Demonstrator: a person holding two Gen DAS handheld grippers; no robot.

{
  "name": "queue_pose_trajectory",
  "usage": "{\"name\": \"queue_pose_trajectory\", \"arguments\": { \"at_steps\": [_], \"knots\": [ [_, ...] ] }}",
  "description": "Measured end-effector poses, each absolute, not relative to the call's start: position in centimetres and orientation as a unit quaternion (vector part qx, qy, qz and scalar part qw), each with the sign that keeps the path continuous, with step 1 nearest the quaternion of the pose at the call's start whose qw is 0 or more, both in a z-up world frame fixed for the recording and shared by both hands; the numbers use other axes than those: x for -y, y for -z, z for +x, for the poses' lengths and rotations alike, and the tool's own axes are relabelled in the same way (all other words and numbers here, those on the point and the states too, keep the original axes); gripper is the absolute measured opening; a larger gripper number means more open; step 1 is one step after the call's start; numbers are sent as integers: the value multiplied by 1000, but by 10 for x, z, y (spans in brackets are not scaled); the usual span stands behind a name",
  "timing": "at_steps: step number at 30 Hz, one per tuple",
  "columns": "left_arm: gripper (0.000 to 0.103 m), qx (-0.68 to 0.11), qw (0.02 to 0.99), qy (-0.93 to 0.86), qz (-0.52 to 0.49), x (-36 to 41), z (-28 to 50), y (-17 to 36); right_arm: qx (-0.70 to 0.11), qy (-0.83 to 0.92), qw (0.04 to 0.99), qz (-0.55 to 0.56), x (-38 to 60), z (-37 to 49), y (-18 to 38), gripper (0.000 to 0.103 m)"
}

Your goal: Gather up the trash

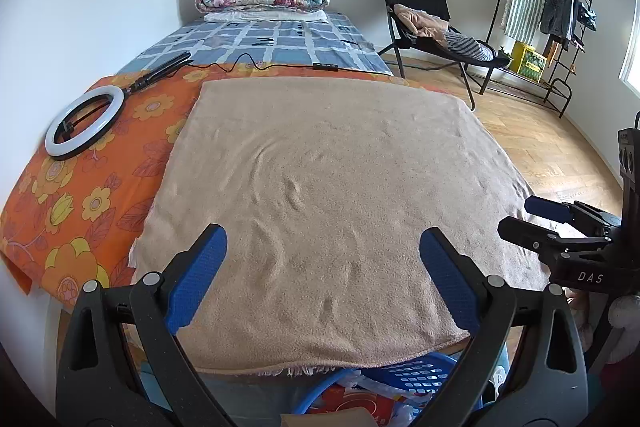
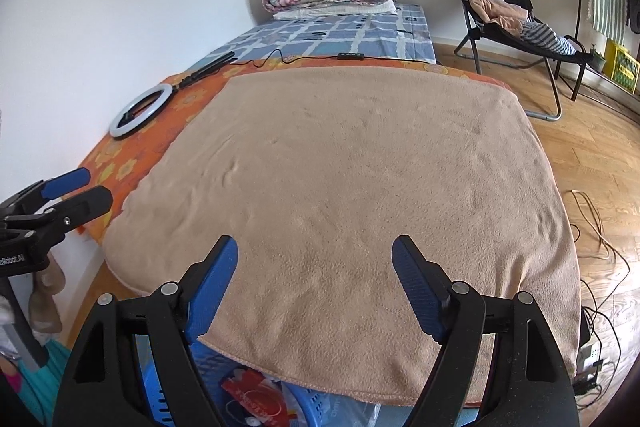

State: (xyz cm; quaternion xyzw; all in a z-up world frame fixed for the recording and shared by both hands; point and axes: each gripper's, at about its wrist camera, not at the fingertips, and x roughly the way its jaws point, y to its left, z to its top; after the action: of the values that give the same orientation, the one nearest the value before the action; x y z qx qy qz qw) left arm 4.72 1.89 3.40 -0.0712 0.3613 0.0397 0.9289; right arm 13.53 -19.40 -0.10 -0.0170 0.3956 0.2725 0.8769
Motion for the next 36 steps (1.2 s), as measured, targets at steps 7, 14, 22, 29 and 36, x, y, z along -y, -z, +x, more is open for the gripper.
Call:
{"name": "queue_pose_trajectory", "arguments": {
  "at_steps": [7,14,22,29,36],
  "knots": [
    [99,-362,929,-39,-71,-20,47,-34,-399,-268,877,-12,193,137,3,79],
    [99,-361,929,-41,-71,-20,47,-34,-404,-266,875,-11,192,137,6,79],
    [99,-362,929,-40,-71,-21,47,-34,-404,-265,875,-9,192,137,7,79],
    [99,-362,929,-40,-72,-22,47,-33,-410,-265,873,-6,194,138,8,79],
    [99,-361,929,-41,-71,-23,47,-32,-411,-264,872,-6,195,138,10,79]
  ]
}}
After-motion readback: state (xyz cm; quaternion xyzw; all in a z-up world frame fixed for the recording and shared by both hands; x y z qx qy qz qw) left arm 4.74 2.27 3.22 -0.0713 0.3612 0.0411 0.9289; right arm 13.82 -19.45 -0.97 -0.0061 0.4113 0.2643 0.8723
